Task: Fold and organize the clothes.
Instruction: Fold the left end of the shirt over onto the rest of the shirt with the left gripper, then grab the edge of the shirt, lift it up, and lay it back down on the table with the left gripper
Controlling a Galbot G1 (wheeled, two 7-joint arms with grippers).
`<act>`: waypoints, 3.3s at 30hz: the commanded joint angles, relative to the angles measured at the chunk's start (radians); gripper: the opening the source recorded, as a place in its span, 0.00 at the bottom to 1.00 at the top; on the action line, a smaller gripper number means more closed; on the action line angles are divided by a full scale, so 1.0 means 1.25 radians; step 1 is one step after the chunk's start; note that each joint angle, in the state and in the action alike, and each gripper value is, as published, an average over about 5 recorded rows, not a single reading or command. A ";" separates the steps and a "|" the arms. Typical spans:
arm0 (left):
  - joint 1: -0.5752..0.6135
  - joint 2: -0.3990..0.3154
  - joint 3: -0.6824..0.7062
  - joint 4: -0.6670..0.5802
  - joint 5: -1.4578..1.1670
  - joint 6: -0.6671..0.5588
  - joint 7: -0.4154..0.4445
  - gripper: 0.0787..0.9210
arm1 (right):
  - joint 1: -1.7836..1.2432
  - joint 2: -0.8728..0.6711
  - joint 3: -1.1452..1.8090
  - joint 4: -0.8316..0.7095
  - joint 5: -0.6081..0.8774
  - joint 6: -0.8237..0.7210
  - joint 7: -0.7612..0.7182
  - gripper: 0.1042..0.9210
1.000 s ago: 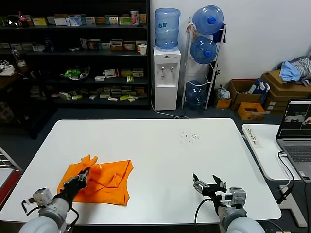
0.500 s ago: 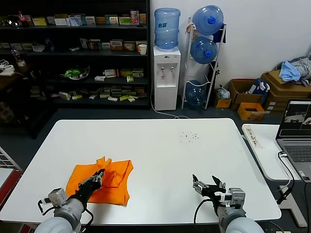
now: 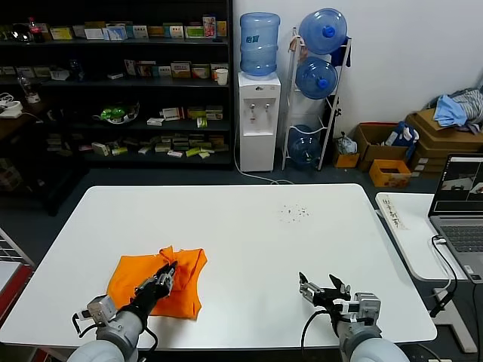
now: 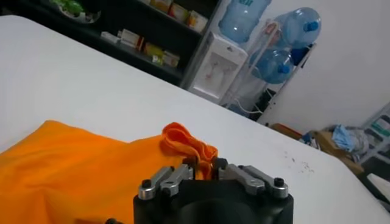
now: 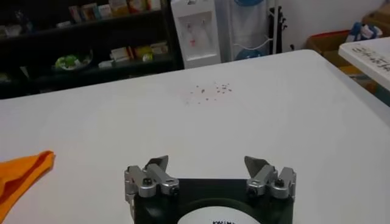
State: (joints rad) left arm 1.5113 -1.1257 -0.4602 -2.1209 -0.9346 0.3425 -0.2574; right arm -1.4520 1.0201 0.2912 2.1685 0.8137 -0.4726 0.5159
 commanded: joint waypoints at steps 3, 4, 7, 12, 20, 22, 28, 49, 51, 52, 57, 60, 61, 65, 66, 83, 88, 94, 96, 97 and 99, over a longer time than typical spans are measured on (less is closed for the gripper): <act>0.021 0.010 -0.033 -0.075 -0.090 0.020 -0.028 0.42 | 0.004 -0.001 -0.001 -0.004 0.002 0.000 -0.003 0.88; 0.025 0.015 -0.044 -0.077 -0.088 0.022 -0.029 0.46 | 0.005 -0.001 -0.002 -0.005 0.002 0.000 -0.003 0.88; 0.039 0.039 -0.096 -0.065 -0.058 0.026 -0.013 0.56 | 0.008 0.000 -0.003 -0.004 0.003 0.001 -0.004 0.88; 0.076 0.105 -0.246 0.073 0.089 -0.004 0.137 0.73 | 0.008 -0.001 -0.001 -0.003 0.004 0.002 -0.006 0.88; 0.110 0.238 -0.296 0.275 0.094 -0.089 0.290 0.88 | 0.019 0.003 -0.012 -0.013 0.003 0.003 -0.007 0.88; 0.097 0.243 -0.270 0.294 0.090 -0.104 0.307 0.88 | 0.023 0.006 -0.018 -0.015 0.003 0.003 -0.006 0.88; 0.032 0.236 -0.201 0.341 0.075 -0.129 0.333 0.88 | 0.021 0.004 -0.019 -0.011 0.003 0.002 -0.003 0.88; 0.001 0.229 -0.144 0.352 0.059 -0.107 0.304 0.88 | 0.009 0.003 -0.011 -0.007 0.002 0.003 -0.003 0.88; -0.005 0.228 -0.142 0.355 0.058 -0.106 0.299 0.88 | 0.008 0.003 -0.010 -0.007 0.002 0.003 -0.003 0.88; -0.007 0.228 -0.141 0.356 0.058 -0.106 0.297 0.88 | 0.008 0.003 -0.010 -0.007 0.002 0.003 -0.003 0.88; -0.008 0.225 -0.134 0.355 0.058 -0.102 0.289 0.88 | 0.007 0.002 -0.008 -0.006 0.003 0.003 -0.003 0.88; -0.005 0.221 -0.129 0.352 0.058 -0.100 0.285 0.86 | 0.007 0.002 -0.007 -0.006 0.004 0.002 -0.003 0.88; -0.004 0.219 -0.127 0.352 0.059 -0.100 0.284 0.84 | 0.007 0.002 -0.007 -0.006 0.004 0.002 -0.003 0.88; -0.006 0.214 -0.121 0.350 0.059 -0.099 0.281 0.72 | 0.007 0.002 -0.008 -0.006 0.004 0.002 -0.003 0.88; -0.008 0.213 -0.120 0.349 0.060 -0.100 0.280 0.69 | 0.007 0.002 -0.007 -0.006 0.004 0.002 -0.003 0.88; 0.026 0.175 -0.146 0.238 0.059 -0.111 0.246 0.10 | 0.007 0.006 -0.006 -0.008 0.005 0.005 -0.003 0.88; 0.048 0.145 -0.179 0.102 0.062 -0.072 0.191 0.03 | 0.010 0.010 -0.008 -0.012 0.004 0.007 -0.004 0.88; 0.060 0.135 -0.213 -0.069 0.062 0.052 0.089 0.03 | 0.011 0.009 -0.008 -0.014 0.003 0.009 -0.006 0.88; 0.060 0.138 -0.227 -0.105 0.063 0.081 0.069 0.03 | 0.012 0.008 -0.008 -0.015 0.003 0.010 -0.007 0.88; 0.059 0.140 -0.236 -0.117 0.065 0.094 0.062 0.03 | 0.013 0.008 -0.008 -0.015 0.003 0.010 -0.007 0.88; 0.056 0.146 -0.259 -0.133 0.076 0.112 0.055 0.03 | 0.014 0.008 -0.008 -0.015 0.003 0.011 -0.007 0.88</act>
State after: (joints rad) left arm 1.5726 -0.9346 -0.7040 -2.0304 -0.8562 0.3244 -0.0672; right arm -1.4364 1.0306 0.2812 2.1504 0.8180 -0.4607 0.5088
